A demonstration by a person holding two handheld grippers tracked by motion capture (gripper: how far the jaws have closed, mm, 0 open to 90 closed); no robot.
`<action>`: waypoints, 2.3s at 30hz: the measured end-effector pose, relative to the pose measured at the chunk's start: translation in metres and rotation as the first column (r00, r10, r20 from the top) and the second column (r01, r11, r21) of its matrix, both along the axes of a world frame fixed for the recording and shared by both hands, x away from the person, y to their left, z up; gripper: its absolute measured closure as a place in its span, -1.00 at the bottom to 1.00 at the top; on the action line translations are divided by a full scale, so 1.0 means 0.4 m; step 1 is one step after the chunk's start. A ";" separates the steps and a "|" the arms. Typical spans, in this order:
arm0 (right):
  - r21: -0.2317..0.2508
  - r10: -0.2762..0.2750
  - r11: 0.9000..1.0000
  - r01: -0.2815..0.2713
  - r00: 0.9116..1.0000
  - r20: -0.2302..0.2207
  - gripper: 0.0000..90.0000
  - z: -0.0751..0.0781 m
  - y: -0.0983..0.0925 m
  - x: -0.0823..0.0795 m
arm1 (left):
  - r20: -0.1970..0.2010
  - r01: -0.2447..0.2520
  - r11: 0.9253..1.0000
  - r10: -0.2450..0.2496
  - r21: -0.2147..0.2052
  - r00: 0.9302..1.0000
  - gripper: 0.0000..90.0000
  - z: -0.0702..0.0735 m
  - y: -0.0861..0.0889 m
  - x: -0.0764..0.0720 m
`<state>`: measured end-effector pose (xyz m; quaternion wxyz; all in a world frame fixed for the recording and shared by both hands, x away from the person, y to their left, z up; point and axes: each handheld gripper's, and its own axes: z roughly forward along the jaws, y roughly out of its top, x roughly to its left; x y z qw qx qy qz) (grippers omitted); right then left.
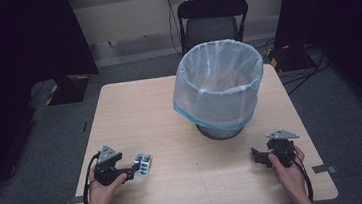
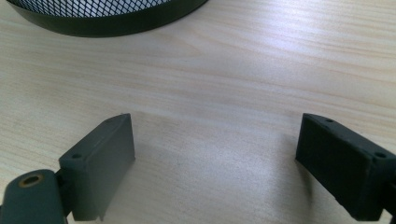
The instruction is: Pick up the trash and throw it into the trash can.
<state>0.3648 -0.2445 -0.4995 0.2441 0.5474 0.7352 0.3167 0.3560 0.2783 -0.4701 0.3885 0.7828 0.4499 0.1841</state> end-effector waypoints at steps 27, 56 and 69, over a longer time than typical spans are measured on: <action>0.000 0.000 1.000 0.000 1.000 0.000 -0.77 0.000 0.000 0.000 | -0.067 0.011 0.994 -0.004 0.106 0.998 -0.24 -0.052 -0.067 0.040; 0.000 0.001 1.000 -0.001 1.000 0.000 -0.77 0.000 0.000 0.000 | 0.054 0.124 0.987 -0.119 -0.102 0.991 -0.24 0.109 -0.092 0.052; 0.000 0.000 1.000 0.000 1.000 0.000 -0.77 0.000 0.000 0.000 | 0.147 0.259 0.958 -0.241 -0.126 0.959 -0.24 0.242 -0.188 0.094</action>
